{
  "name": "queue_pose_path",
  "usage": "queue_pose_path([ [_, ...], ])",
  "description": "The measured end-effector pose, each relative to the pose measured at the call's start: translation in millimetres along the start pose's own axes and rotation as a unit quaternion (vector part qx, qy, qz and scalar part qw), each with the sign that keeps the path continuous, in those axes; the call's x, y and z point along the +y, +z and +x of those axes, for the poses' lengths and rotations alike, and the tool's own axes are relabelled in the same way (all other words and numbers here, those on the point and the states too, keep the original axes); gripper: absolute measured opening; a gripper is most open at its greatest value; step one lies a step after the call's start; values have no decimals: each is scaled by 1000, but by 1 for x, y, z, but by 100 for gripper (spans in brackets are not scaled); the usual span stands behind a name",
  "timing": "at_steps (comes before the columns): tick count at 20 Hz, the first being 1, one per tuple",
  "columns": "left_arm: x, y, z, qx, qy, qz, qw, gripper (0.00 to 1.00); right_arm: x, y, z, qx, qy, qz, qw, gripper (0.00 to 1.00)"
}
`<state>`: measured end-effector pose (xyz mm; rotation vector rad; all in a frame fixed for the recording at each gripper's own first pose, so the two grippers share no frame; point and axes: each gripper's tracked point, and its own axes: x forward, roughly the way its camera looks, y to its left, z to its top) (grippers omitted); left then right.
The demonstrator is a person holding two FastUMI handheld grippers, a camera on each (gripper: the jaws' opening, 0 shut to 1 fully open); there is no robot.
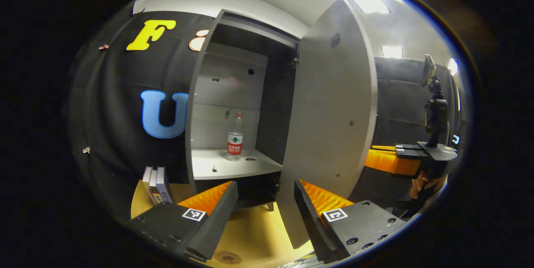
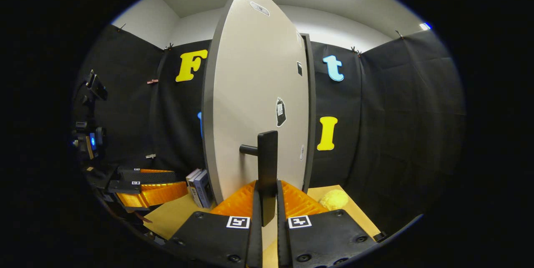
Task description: Open the cabinet door with the right hand, grasp the bottle in the cabinet with the left hand and place it on the coaster, then close the cabinet door with the right hand.
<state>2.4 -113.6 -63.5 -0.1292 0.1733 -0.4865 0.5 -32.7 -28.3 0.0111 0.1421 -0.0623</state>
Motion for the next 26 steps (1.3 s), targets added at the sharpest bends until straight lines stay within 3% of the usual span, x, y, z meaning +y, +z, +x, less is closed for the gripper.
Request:
queue_pose_path([
  [5, -29, -4, 46, 3, -10, 3, 1000, 87, -56, -2, -9, 1, -39, -12, 999, 18],
  [8, -43, -3, 64, 2, -8, 9, 1000, 87, -102, 3, -20, -2, -67, -13, 998, 12],
  [16, -38, 2, 102, -3, 35, 23, 999, 87, -140, -2, -27, 2, -30, 38, 999, 12],
  [18, -27, 6, 112, -8, 54, 29, 998, 87, -144, -4, -29, 3, -20, 42, 999, 20],
  [21, -8, 18, 131, -18, 81, 46, 995, 87, -144, -5, -39, 3, 1, 33, 999, 17],
  [22, -1, 22, 139, -23, 91, 53, 994, 82, -145, -5, -44, 3, 4, 30, 1000, 18],
  [26, 26, 37, 176, -39, 121, 77, 989, 86, -158, 4, -74, -8, 5, 42, 999, 18],
])
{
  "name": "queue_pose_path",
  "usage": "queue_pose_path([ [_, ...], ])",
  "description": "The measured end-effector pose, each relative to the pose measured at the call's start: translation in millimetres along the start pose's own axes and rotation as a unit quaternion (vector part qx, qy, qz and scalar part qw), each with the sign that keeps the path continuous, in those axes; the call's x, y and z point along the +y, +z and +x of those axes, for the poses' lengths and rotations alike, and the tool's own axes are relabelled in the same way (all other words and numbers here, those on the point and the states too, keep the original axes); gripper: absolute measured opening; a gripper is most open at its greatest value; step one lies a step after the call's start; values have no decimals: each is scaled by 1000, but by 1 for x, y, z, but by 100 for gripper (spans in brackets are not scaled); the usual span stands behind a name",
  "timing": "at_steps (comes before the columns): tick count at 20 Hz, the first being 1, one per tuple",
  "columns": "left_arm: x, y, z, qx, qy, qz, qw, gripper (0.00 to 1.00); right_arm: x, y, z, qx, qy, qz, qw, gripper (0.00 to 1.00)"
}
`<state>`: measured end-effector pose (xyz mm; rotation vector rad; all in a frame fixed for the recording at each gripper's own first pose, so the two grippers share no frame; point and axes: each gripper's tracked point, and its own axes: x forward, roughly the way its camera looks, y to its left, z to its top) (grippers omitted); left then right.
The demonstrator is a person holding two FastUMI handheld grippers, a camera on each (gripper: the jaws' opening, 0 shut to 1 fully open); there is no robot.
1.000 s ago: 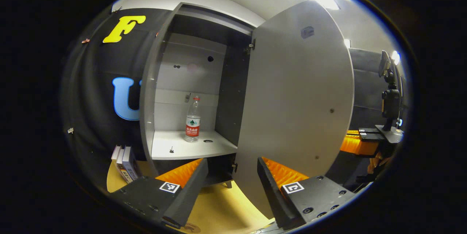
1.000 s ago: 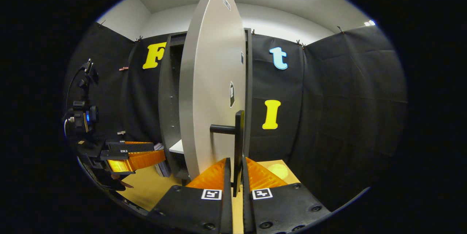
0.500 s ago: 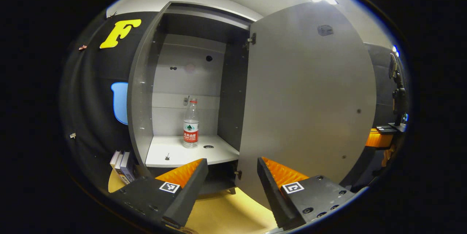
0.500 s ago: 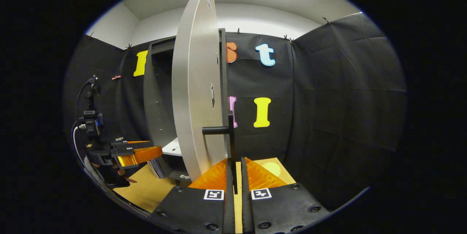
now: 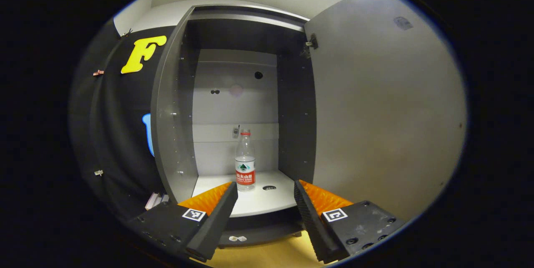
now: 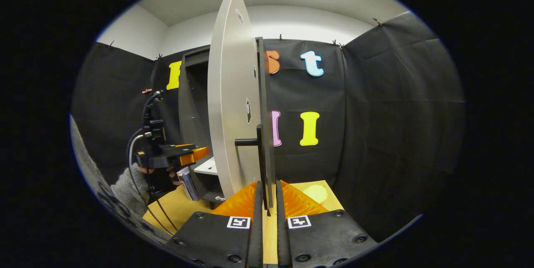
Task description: Open the cabinet door with the right hand, grasp the bottle in the cabinet with the left hand and place it on the coaster, then close the cabinet door with the right hand.
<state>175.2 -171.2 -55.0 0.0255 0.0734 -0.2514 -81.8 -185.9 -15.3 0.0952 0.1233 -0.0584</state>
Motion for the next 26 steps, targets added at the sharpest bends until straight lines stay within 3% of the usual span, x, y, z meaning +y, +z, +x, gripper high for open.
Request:
queue_pose_path([
  [5, 16, -6, 64, 5, 15, 23, 1000, 86, -69, 8, -18, -18, -99, 28, 995, 17],
  [12, 34, -19, 156, 8, 28, 17, 999, 86, -115, 9, -12, -19, -170, 55, 984, 13],
  [16, 44, -35, 192, 20, 40, 8, 999, 86, -120, 5, 0, -6, -173, 60, 983, 13],
  [26, 56, -41, 234, 25, 47, 29, 998, 86, -110, 8, 30, 5, -130, 53, 990, 13],
])
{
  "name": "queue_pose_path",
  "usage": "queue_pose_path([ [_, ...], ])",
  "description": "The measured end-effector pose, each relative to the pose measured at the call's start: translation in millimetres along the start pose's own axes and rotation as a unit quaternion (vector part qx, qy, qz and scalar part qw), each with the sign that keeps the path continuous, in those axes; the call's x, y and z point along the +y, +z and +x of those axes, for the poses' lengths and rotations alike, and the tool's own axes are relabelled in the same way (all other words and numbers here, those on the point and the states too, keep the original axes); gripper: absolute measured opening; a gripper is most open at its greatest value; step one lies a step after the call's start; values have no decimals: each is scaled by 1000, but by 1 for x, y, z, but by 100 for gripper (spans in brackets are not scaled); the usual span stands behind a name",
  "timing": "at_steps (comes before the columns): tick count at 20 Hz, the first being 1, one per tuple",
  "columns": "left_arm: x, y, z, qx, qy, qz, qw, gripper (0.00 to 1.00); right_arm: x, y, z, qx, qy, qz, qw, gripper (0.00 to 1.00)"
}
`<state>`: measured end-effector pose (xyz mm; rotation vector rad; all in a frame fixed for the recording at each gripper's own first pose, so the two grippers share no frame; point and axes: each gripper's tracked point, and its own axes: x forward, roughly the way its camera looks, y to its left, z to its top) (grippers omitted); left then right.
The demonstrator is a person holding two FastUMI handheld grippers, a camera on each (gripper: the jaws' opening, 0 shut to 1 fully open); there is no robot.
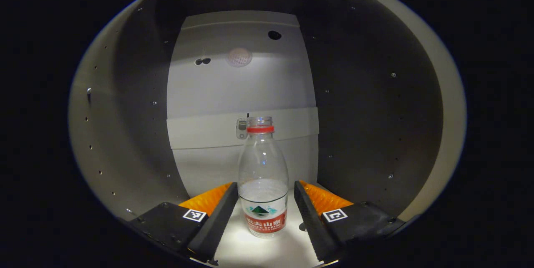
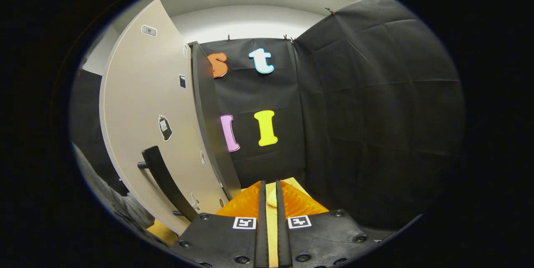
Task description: Open the cabinet door with the right hand, grasp the bottle in the cabinet with the left hand and place it on the coaster, then close the cabinet door with the right hand.
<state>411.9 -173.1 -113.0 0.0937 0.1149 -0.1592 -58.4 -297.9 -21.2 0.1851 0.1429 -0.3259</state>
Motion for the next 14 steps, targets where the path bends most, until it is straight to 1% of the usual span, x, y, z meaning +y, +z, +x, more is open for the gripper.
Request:
queue_pose_path([
  [4, -6, -3, 19, 9, -7, -14, 1000, 86, 2, -5, 10, 12, -3, -4, 1000, 13],
  [10, -3, -22, 46, 22, 1, -8, 1000, 86, -6, -10, 12, 22, -11, -3, 1000, 13],
  [12, 0, -26, 50, 25, 6, -5, 1000, 82, -6, -11, 11, 24, -11, -7, 1000, 13],
  [14, -4, -25, 45, 27, -1, -11, 1000, 79, -4, -12, 12, 24, -7, -6, 1000, 13],
])
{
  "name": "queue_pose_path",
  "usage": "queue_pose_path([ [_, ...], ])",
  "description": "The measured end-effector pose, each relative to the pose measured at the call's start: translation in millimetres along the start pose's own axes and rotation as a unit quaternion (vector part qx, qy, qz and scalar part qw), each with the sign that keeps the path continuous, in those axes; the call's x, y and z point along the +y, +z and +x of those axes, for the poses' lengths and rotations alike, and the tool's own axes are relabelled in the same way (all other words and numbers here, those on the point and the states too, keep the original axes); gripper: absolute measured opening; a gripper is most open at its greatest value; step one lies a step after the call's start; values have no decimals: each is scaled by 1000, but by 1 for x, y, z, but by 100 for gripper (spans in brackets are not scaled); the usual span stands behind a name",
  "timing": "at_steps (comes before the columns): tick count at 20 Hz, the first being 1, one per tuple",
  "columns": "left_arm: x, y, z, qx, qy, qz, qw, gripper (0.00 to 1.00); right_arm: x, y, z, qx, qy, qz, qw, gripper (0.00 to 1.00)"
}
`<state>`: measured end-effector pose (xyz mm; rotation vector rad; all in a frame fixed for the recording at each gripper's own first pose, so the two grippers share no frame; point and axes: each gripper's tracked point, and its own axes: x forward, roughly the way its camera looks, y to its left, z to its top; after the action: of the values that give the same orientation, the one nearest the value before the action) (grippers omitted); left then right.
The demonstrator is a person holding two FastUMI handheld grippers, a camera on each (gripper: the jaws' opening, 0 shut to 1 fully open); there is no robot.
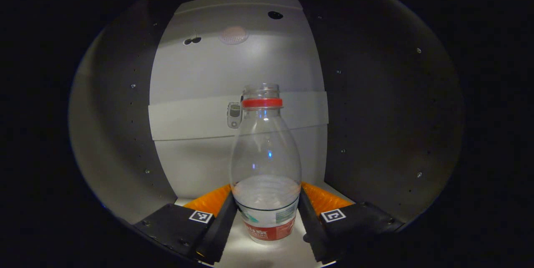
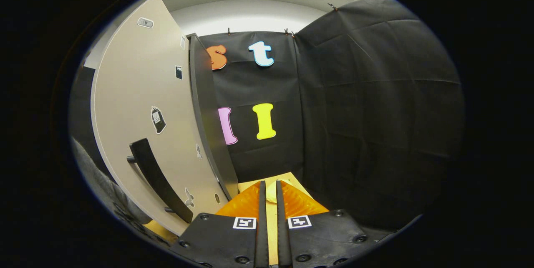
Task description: Open the cabinet door with the right hand, grasp the bottle in the cabinet with the left hand and place it on the coaster, then close the cabinet door with the right hand.
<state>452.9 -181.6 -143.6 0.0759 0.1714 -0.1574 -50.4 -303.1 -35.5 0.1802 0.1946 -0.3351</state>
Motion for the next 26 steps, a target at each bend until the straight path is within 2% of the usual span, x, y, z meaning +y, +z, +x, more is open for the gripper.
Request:
queue_pose_path([
  [5, -8, 12, -40, -10, -27, -11, 1000, 76, 6, 4, -7, -15, 6, 5, 1000, 13],
  [9, -14, 31, -100, -28, -69, -29, 997, 76, 15, 6, -25, -27, 4, 7, 1000, 13],
  [14, -1, 47, -175, -56, -86, -10, 995, 76, 44, 0, -61, -35, 5, -15, 999, 13],
  [17, 7, 44, -222, -56, -108, -17, 992, 76, 71, 0, -91, -45, 16, -21, 999, 13],
  [20, 26, 38, -269, -55, -112, -17, 992, 75, 102, 5, -119, -62, 32, -19, 997, 13],
  [23, 52, 26, -307, -57, -101, -20, 993, 76, 149, 0, -132, -65, 72, -10, 995, 13],
  [26, 67, 6, -344, -53, -107, -15, 993, 75, 197, -21, -136, -50, 113, -20, 992, 14],
])
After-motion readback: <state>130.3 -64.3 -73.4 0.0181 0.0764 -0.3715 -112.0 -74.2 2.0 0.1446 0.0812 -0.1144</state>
